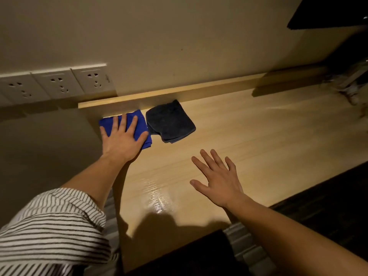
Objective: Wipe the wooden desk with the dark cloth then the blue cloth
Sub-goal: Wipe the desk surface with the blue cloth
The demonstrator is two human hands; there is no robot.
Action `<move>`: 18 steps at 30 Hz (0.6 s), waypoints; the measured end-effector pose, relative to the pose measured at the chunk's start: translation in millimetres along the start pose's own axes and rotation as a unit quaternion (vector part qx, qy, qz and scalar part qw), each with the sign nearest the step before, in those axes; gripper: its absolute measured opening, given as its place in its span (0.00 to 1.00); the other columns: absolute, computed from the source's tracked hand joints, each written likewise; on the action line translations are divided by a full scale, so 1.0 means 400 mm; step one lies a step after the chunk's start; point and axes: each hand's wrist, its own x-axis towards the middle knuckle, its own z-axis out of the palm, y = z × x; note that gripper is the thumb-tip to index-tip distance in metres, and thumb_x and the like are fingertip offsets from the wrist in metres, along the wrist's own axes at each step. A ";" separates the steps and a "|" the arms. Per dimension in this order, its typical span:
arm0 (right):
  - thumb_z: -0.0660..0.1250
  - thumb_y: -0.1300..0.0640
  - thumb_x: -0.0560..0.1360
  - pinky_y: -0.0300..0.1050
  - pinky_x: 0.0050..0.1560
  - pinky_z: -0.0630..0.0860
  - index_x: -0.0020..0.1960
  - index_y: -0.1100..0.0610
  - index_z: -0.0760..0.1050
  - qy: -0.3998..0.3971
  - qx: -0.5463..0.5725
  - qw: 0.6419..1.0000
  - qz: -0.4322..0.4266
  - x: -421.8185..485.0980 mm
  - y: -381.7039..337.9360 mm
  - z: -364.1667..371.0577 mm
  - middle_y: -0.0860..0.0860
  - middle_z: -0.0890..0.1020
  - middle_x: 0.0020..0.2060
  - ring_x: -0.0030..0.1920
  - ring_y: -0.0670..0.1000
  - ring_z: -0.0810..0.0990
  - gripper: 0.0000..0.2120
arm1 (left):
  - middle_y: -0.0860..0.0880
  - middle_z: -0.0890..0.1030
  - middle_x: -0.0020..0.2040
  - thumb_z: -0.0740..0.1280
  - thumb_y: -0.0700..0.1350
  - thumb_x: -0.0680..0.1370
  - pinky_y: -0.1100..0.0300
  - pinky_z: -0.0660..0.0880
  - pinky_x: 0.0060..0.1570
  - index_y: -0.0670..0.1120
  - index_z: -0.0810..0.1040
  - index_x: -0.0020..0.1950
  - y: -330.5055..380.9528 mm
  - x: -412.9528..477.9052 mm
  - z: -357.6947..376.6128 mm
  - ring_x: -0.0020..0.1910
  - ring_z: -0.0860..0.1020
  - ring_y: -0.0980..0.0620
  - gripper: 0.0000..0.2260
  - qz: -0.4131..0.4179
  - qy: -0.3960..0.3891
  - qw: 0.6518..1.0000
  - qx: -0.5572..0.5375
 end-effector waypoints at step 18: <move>0.38 0.24 0.77 0.63 0.78 0.40 0.83 0.36 0.43 0.020 0.032 0.999 -0.039 -0.003 0.019 0.015 0.43 0.43 0.84 0.83 0.51 0.37 0.37 | 0.52 0.40 0.87 0.35 0.77 0.76 0.34 0.42 0.82 0.63 0.39 0.86 0.125 -0.436 0.090 0.86 0.41 0.46 0.39 -0.057 -0.015 0.998 0.008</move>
